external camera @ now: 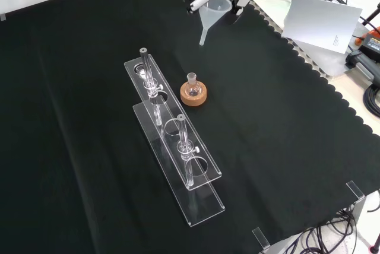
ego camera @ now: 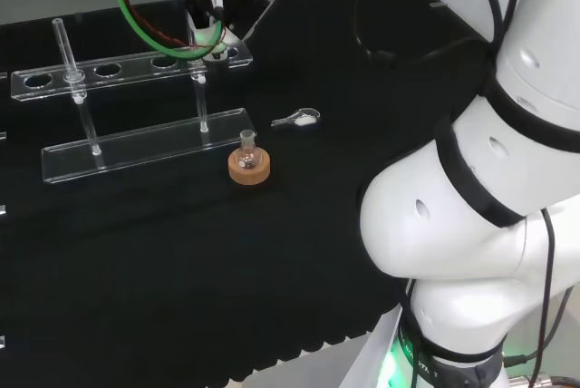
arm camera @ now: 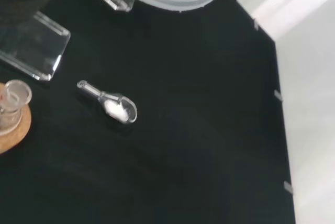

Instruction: Place the funnel on the round-bottom flask.

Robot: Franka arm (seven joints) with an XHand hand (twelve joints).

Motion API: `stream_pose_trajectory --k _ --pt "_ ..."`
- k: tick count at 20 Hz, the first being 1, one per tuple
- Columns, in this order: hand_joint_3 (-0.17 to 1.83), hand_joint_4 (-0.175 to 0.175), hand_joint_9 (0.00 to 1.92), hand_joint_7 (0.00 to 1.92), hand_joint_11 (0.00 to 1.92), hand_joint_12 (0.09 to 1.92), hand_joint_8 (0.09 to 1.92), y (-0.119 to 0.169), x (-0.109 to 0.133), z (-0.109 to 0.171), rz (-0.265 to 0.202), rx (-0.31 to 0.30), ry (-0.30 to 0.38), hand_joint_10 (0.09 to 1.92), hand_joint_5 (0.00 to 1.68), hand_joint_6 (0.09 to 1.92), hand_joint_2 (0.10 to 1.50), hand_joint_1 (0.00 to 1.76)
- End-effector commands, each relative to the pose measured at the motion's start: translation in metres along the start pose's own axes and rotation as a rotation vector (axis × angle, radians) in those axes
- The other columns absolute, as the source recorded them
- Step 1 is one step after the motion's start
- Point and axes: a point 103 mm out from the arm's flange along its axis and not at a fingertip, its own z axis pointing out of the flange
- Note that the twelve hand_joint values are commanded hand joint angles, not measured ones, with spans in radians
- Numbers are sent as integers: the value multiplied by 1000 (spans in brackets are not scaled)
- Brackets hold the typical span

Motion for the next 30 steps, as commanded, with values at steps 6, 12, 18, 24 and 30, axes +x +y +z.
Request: stream_pose_trajectory --k 6,12,18,24,30 --pt "10 175 1442 1115 824 1126 638 35 37 70 -75 158 -61 201 922 1092 1131 992" --pt "9 175 1442 1114 826 1123 638 46 55 80 -71 175 -101 199 921 1094 1132 992" --pt "8 175 1442 1112 827 1121 638 50 66 78 -96 163 -90 197 921 1094 1133 991" --pt "7 175 1442 1110 827 1119 639 63 72 82 -95 174 -112 195 920 1095 1134 991" --pt "7 175 1442 1109 827 1118 640 64 71 76 -86 169 -115 194 918 1098 1135 990"
